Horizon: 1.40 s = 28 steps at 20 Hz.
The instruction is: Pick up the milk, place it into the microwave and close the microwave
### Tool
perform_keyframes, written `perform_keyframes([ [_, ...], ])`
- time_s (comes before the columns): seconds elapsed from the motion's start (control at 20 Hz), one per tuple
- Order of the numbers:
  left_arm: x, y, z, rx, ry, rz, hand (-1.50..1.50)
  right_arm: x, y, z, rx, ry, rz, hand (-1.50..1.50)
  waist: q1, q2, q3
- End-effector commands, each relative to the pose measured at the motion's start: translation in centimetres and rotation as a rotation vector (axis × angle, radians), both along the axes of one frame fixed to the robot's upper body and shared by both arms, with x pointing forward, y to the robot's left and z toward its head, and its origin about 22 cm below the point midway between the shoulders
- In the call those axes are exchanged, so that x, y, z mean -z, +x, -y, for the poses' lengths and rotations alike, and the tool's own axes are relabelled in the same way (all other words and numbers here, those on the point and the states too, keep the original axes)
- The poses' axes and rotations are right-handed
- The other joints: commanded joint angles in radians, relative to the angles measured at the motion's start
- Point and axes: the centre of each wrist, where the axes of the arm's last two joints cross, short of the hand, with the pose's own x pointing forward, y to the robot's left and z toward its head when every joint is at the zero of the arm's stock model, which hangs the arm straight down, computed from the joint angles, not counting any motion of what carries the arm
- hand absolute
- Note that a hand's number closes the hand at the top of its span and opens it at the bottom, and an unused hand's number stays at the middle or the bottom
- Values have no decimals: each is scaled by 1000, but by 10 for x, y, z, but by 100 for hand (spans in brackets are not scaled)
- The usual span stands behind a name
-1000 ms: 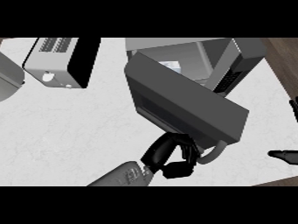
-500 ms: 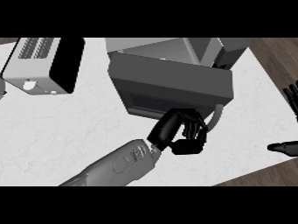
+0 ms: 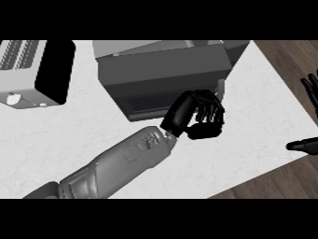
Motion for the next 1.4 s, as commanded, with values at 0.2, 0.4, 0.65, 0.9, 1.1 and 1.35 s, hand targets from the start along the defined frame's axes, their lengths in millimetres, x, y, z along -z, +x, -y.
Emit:
perform_keyframes([
  [0.2, -30, 22, 10, -45, -30, 31, 150, -25, 18, -11, -150, 39, 57, -150, -45, 24, 3],
  [0.4, -40, 31, 11, -73, -22, 49, 150, -40, 25, -11, -191, 30, 68, -150, -62, 25, 4],
  [0.65, -58, 40, 15, -74, -53, 69, 150, -52, 33, -23, -278, 56, 86, -150, -77, 34, 7],
  [0.9, -57, 41, 15, -107, -63, 73, 150, -56, 36, -34, -362, 37, 48, -150, -89, 44, 10],
  [1.1, -59, 40, 16, -121, -72, 79, 150, -81, 43, -45, -455, -43, 77, 150, -94, 38, 9],
  [1.35, -53, 39, 14, -135, -72, 66, 150, -106, 46, -76, -659, -120, 128, 150, -90, 32, 9],
])
